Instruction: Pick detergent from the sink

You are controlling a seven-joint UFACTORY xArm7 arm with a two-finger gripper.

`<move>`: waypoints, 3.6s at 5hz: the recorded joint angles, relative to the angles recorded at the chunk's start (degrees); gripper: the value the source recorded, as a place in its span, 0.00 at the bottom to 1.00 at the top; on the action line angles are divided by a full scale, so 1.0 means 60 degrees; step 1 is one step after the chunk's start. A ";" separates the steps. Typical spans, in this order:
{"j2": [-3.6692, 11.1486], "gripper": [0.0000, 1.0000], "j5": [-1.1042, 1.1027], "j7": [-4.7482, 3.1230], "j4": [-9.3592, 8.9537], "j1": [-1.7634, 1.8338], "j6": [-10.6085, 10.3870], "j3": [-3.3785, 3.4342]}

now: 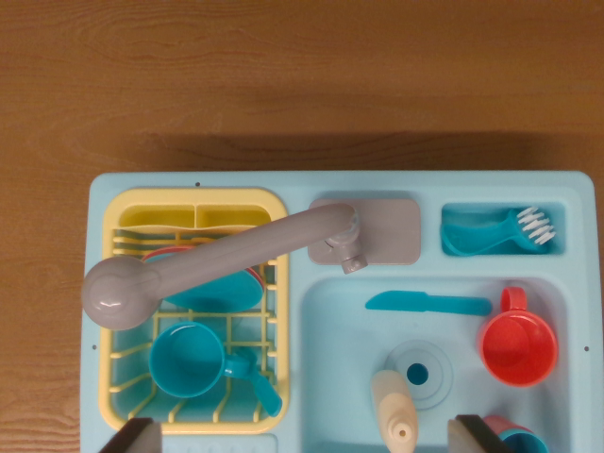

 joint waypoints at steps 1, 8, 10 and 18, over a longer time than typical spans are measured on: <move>0.0000 0.00 0.0000 0.0000 0.0000 0.0000 0.0000 0.0000; 0.0020 0.00 0.0002 -0.0135 -0.0314 -0.0011 -0.0315 -0.0035; 0.0034 0.00 0.0004 -0.0225 -0.0525 -0.0018 -0.0527 -0.0059; 0.0114 0.00 0.0013 -0.0756 -0.1765 -0.0062 -0.1769 -0.0198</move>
